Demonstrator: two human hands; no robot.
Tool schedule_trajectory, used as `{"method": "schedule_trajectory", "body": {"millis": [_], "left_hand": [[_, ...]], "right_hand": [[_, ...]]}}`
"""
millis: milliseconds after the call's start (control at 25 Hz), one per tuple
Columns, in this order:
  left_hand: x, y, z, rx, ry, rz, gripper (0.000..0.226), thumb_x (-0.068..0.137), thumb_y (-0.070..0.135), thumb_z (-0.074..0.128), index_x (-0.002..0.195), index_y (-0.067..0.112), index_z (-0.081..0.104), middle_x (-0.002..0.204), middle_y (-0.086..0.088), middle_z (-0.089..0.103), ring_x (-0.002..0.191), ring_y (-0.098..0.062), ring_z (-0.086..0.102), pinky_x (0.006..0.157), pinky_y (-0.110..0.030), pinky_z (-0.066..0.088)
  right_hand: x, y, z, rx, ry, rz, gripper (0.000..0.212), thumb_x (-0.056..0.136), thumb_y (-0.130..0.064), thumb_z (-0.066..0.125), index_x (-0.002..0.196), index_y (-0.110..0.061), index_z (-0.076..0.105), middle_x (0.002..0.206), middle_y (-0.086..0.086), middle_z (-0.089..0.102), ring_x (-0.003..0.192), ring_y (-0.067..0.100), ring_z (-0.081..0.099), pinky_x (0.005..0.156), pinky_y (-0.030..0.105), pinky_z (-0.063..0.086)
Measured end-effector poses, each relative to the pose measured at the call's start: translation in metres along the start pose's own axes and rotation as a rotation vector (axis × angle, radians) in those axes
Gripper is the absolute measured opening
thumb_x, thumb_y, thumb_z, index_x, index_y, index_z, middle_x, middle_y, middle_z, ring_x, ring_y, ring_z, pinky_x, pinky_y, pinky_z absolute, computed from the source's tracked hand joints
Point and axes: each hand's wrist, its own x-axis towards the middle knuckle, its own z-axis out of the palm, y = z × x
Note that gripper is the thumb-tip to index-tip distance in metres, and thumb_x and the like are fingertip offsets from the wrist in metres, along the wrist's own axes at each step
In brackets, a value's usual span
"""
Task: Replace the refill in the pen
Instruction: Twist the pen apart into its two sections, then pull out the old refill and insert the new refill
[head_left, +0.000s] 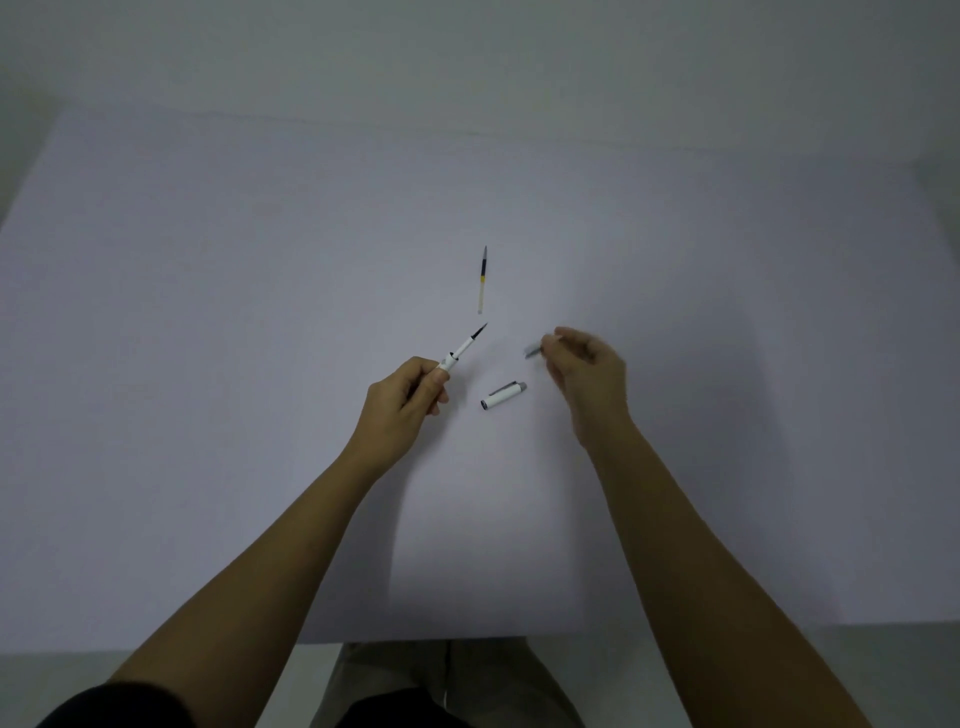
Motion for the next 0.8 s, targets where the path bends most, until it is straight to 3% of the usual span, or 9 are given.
{"method": "schedule_trajectory", "body": {"millis": [120, 280, 440, 640, 800], "left_hand": [[0.002, 0.003, -0.001, 0.012, 0.010, 0.006, 0.021, 0.095, 0.029, 0.047, 0.088, 0.015, 0.061, 0.073, 0.005, 0.064, 0.062, -0.006, 0.057, 0.072, -0.041, 0.052], [0.005, 0.003, -0.001, 0.032, 0.030, 0.011, 0.022, 0.096, 0.029, 0.047, 0.088, 0.014, 0.061, 0.073, 0.005, 0.064, 0.061, -0.004, 0.056, 0.069, -0.037, 0.051], [0.004, 0.000, 0.000, 0.045, 0.039, 0.026, 0.023, 0.095, 0.031, 0.047, 0.087, 0.014, 0.060, 0.073, 0.005, 0.064, 0.061, -0.004, 0.056, 0.066, -0.030, 0.049], [0.001, -0.003, 0.001, 0.053, 0.043, 0.036, 0.023, 0.095, 0.031, 0.047, 0.086, 0.014, 0.060, 0.072, 0.005, 0.064, 0.061, -0.004, 0.056, 0.062, -0.023, 0.047], [0.002, -0.005, 0.000, 0.065, 0.043, 0.040, 0.023, 0.095, 0.031, 0.047, 0.084, 0.015, 0.060, 0.071, 0.005, 0.063, 0.059, -0.001, 0.055, 0.056, -0.013, 0.043]], "right_hand": [[-0.012, 0.047, -0.006, -0.300, 0.072, 0.134, 0.019, 0.076, -0.014, 0.073, 0.094, -0.011, 0.068, 0.089, 0.009, 0.068, 0.081, 0.020, 0.062, 0.087, 0.037, 0.053], [-0.016, 0.072, -0.001, -0.474, 0.153, 0.135, 0.024, 0.075, -0.017, 0.074, 0.094, -0.006, 0.067, 0.093, 0.013, 0.071, 0.079, 0.019, 0.062, 0.082, 0.031, 0.053], [-0.016, 0.077, 0.006, -0.514, 0.203, 0.112, 0.026, 0.076, -0.019, 0.073, 0.096, -0.005, 0.064, 0.094, 0.013, 0.071, 0.084, 0.024, 0.064, 0.074, 0.026, 0.047], [-0.020, 0.074, 0.009, -0.466, 0.207, 0.060, 0.026, 0.079, -0.019, 0.071, 0.099, -0.005, 0.061, 0.092, 0.012, 0.072, 0.075, 0.017, 0.060, 0.071, 0.023, 0.044], [-0.016, 0.066, 0.009, -0.422, 0.227, 0.028, 0.027, 0.081, -0.020, 0.068, 0.103, -0.006, 0.059, 0.091, 0.014, 0.072, 0.077, 0.022, 0.063, 0.078, 0.031, 0.053]]}}
